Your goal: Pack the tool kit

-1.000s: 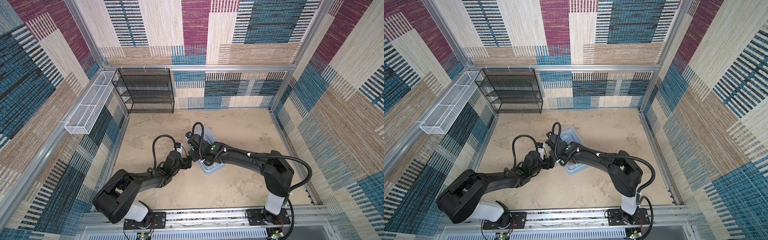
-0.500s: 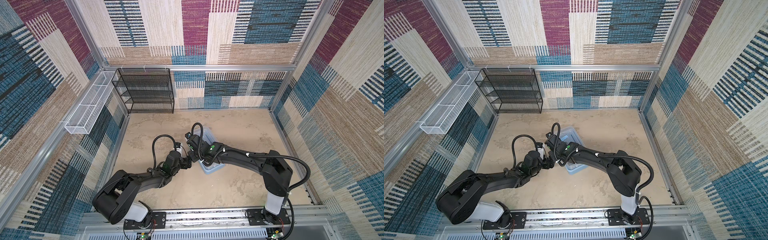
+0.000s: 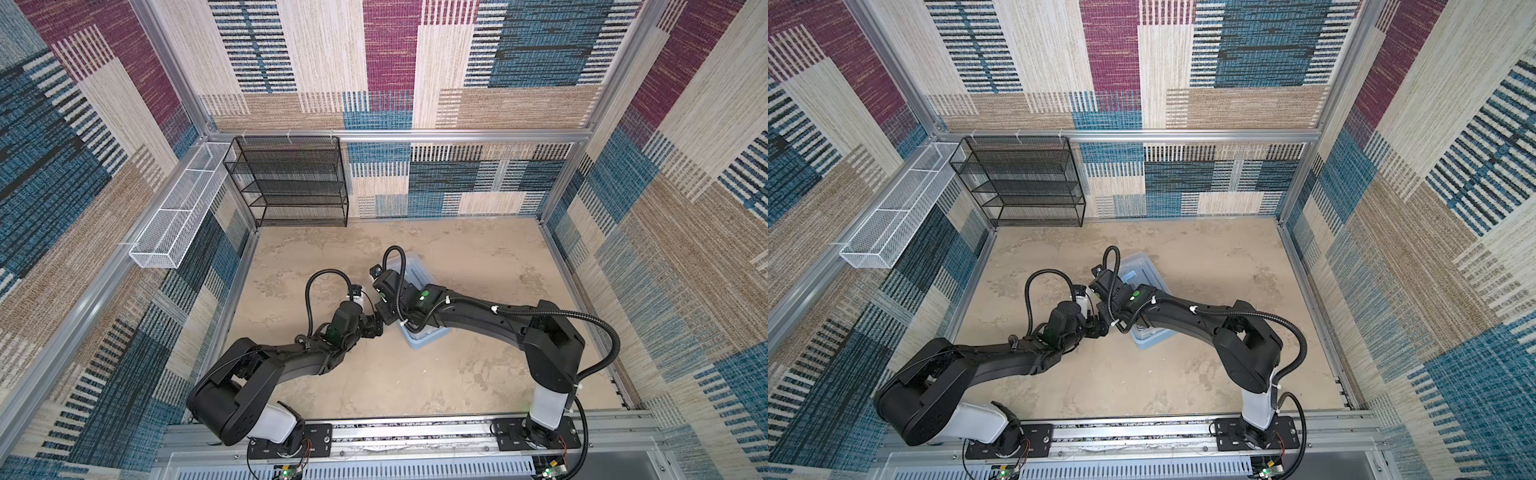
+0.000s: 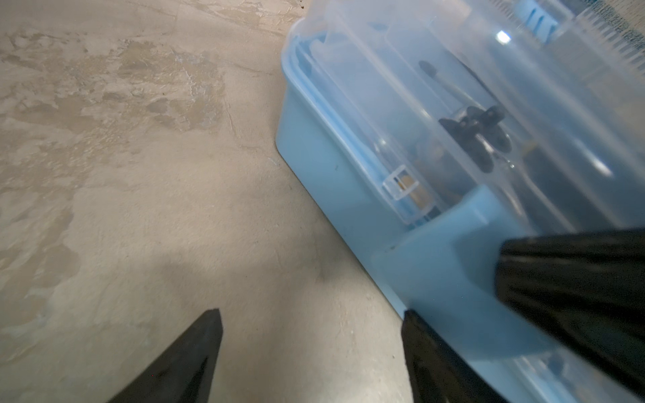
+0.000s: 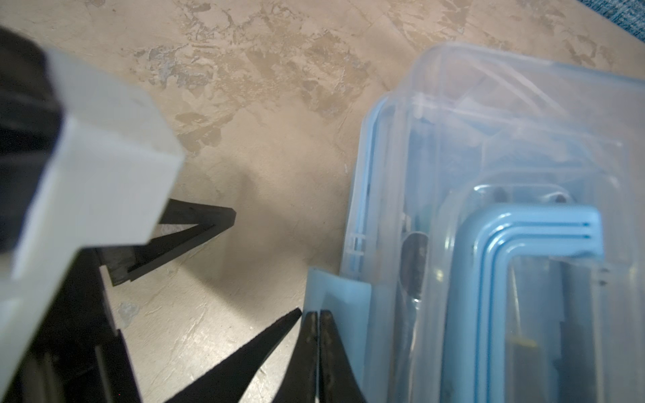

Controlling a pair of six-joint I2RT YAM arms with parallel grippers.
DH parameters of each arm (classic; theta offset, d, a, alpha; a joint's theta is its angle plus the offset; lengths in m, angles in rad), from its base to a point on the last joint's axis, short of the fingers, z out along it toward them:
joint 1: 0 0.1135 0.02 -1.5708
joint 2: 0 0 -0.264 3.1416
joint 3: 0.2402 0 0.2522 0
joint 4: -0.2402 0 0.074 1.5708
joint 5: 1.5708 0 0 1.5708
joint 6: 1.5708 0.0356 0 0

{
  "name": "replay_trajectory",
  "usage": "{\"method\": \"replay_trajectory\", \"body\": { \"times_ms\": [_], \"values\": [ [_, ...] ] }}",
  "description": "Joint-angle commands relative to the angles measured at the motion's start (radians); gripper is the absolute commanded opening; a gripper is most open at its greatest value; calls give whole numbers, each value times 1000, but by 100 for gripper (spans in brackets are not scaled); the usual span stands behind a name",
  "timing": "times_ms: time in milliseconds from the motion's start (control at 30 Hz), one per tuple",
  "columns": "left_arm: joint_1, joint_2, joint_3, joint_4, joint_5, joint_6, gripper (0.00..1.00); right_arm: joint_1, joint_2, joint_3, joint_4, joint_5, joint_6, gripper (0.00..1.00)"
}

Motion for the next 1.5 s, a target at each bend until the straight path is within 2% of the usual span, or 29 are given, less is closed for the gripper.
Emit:
{"method": "replay_trajectory", "body": {
  "times_ms": [0, 500, 800, 1000, 1467],
  "values": [
    [-1, -1, 5, 24, 15, -14, 84, 1, 7, 1, -30, 22, 10, 9],
    [0, -66, 8, -45, -8, 4, 84, 2, -13, 7, -10, 20, 17, 14],
    [0, -51, 26, -39, 3, -1, 84, 2, -20, 13, -19, 42, 18, 15],
    [0, -75, 25, -53, -3, 0, 84, 3, -41, 9, -3, 39, 23, 20],
    [-1, -51, 36, -41, 9, 0, 84, 2, -45, 14, -9, 46, 21, 18]
  ]
}}
